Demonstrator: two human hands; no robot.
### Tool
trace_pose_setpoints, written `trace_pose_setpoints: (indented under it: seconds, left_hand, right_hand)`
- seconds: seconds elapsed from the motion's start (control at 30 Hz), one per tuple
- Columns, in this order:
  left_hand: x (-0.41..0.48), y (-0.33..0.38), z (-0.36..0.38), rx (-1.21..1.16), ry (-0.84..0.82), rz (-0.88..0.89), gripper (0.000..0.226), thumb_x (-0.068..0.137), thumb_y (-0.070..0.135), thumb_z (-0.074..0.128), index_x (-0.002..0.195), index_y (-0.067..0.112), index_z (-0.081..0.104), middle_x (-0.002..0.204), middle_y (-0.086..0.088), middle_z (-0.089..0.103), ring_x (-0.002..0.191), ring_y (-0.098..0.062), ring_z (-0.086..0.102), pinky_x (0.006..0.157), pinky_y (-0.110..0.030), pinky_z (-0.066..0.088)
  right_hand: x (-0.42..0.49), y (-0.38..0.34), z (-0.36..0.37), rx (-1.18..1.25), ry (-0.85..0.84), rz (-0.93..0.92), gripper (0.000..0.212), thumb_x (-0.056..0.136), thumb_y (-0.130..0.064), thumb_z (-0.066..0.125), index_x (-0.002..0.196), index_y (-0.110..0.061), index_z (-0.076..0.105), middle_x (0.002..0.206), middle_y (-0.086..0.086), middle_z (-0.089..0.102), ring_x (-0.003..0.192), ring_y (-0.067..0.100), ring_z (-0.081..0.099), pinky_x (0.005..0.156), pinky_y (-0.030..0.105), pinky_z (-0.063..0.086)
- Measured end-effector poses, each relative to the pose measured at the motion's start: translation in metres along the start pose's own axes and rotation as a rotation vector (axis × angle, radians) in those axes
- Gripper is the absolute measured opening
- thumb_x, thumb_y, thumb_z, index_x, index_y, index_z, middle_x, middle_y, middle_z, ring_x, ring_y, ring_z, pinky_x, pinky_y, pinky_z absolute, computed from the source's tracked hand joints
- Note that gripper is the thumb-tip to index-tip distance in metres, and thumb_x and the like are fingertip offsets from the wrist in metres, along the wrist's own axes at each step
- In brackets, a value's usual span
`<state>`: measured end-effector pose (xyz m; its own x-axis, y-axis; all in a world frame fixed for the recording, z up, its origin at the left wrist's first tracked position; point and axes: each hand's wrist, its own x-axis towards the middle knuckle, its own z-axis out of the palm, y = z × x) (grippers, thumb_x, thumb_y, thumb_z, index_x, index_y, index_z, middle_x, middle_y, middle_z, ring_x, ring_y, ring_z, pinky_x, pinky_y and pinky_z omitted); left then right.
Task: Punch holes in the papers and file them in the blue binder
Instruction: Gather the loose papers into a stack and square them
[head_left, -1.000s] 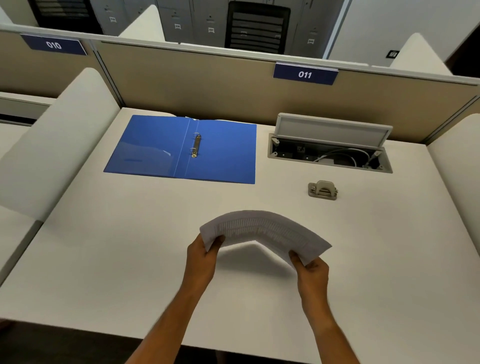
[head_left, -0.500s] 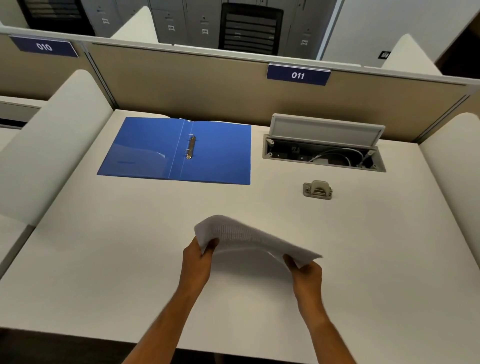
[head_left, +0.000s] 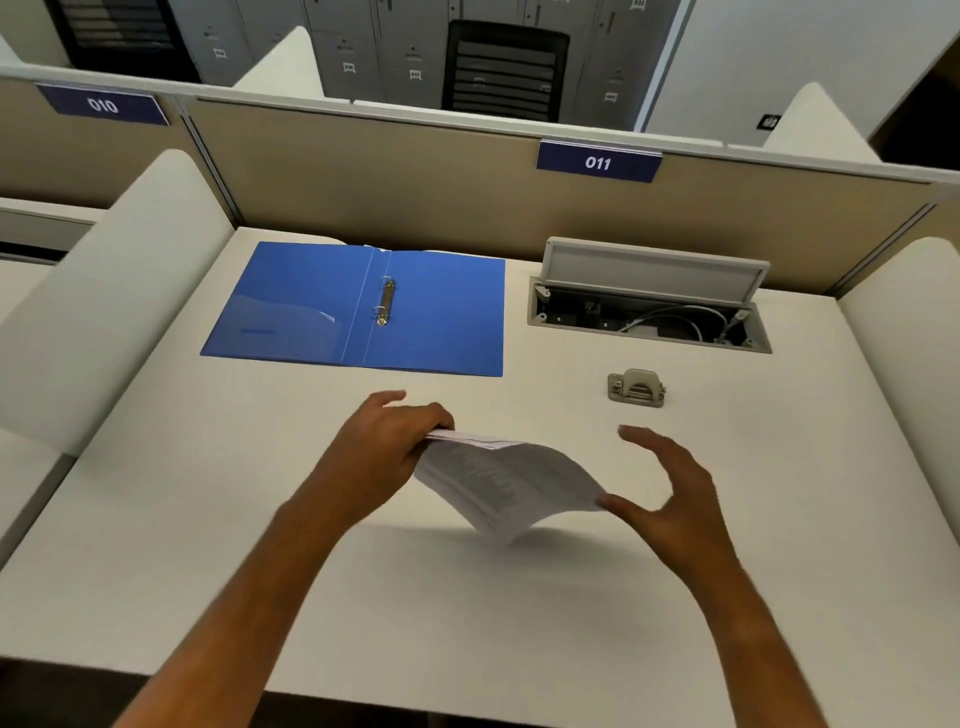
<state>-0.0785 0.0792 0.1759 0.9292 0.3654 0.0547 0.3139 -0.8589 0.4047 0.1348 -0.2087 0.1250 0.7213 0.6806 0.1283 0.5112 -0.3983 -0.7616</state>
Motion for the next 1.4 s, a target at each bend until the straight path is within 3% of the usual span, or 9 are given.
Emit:
trace_pose_setpoints:
  seconds: [0.17, 0.27, 0.33, 0.4, 0.53, 0.7, 0.97, 1.13, 1.4]
  left_hand:
    - [0.023, 0.042, -0.034, 0.13, -0.173, 0.095, 0.031, 0.102, 0.028, 0.063, 0.133, 0.026, 0.067, 0.137, 0.001, 0.07, 0.137, -0.028, 0.055, 0.116, -0.035, 0.039]
    - [0.024, 0.043, -0.043, 0.028, -0.086, 0.161, 0.033, 0.1, 0.032, 0.066, 0.132, 0.027, 0.068, 0.126, 0.001, 0.074, 0.118, -0.024, 0.064, 0.101, -0.032, 0.049]
    - [0.021, 0.026, -0.046, -0.23, 0.042, 0.094, 0.045, 0.092, 0.043, 0.074, 0.134, 0.029, 0.066, 0.121, 0.006, 0.075, 0.107, -0.017, 0.069, 0.095, -0.032, 0.059]
    - [0.019, 0.008, -0.04, -0.563, 0.139, -0.057, 0.064, 0.08, 0.042, 0.084, 0.138, 0.029, 0.061, 0.12, 0.011, 0.074, 0.105, -0.014, 0.074, 0.091, -0.025, 0.061]
    - [0.016, 0.009, 0.001, -1.064, -0.036, -0.284, 0.063, 0.08, 0.016, 0.087, 0.137, 0.022, 0.06, 0.12, 0.001, 0.078, 0.11, -0.023, 0.076, 0.093, -0.039, 0.063]
    - [0.017, 0.025, 0.042, -1.179, 0.093, -0.423, 0.031, 0.088, 0.023, 0.081, 0.118, 0.019, 0.076, 0.114, 0.005, 0.081, 0.106, -0.017, 0.077, 0.095, -0.037, 0.063]
    - [0.007, 0.034, 0.088, -1.122, 0.306, -0.573, 0.007, 0.095, 0.023, 0.076, 0.101, 0.021, 0.079, 0.089, 0.0, 0.08, 0.085, -0.019, 0.077, 0.074, -0.026, 0.063]
    - [-0.01, 0.036, 0.115, -1.165, 0.235, -0.632, 0.008, 0.097, 0.021, 0.074, 0.102, 0.024, 0.08, 0.094, -0.004, 0.081, 0.093, -0.029, 0.076, 0.084, -0.043, 0.063]
    - [-0.007, 0.039, 0.12, -1.161, 0.257, -0.639, 0.011, 0.097, 0.025, 0.074, 0.108, 0.023, 0.076, 0.097, -0.002, 0.08, 0.094, -0.024, 0.076, 0.081, -0.035, 0.064]
  right_hand:
    - [0.026, -0.032, 0.013, 0.176, -0.33, 0.068, 0.036, 0.084, -0.005, 0.087, 0.111, -0.029, 0.08, 0.102, -0.016, 0.08, 0.098, 0.003, 0.074, 0.087, 0.021, 0.055]
    - [0.023, -0.032, 0.024, 0.337, -0.274, 0.149, 0.03, 0.092, -0.007, 0.082, 0.068, -0.016, 0.068, 0.065, -0.005, 0.06, 0.064, 0.007, 0.052, 0.064, 0.026, 0.041]
    - [0.016, -0.028, 0.025, 0.441, -0.174, 0.223, 0.028, 0.087, -0.021, 0.088, 0.074, -0.003, 0.071, 0.07, 0.016, 0.064, 0.067, 0.014, 0.057, 0.065, 0.028, 0.044]
    - [0.01, -0.027, 0.025, 0.555, -0.086, 0.314, 0.018, 0.085, -0.02, 0.091, 0.089, -0.006, 0.081, 0.086, 0.009, 0.079, 0.079, 0.015, 0.073, 0.073, 0.028, 0.057]
    - [0.006, -0.032, 0.035, 0.717, -0.052, 0.417, 0.033, 0.085, -0.014, 0.086, 0.117, -0.013, 0.08, 0.114, 0.002, 0.082, 0.104, 0.024, 0.077, 0.092, 0.042, 0.063]
    - [0.016, -0.042, 0.051, 0.666, 0.068, 0.413, 0.024, 0.078, -0.014, 0.092, 0.1, -0.013, 0.084, 0.099, 0.005, 0.085, 0.096, 0.028, 0.08, 0.089, 0.046, 0.066]
    - [0.004, -0.031, 0.088, 0.65, 0.234, 0.494, 0.02, 0.077, -0.003, 0.094, 0.073, -0.012, 0.077, 0.065, -0.004, 0.076, 0.061, 0.011, 0.067, 0.058, 0.02, 0.055]
    - [-0.014, -0.024, 0.103, 0.715, 0.236, 0.608, 0.026, 0.08, -0.002, 0.092, 0.095, -0.02, 0.082, 0.087, 0.001, 0.084, 0.082, 0.02, 0.077, 0.076, 0.03, 0.06]
    - [-0.015, -0.021, 0.104, 0.716, 0.257, 0.638, 0.023, 0.079, -0.002, 0.092, 0.095, -0.016, 0.082, 0.087, 0.004, 0.084, 0.085, 0.026, 0.078, 0.074, 0.032, 0.062]
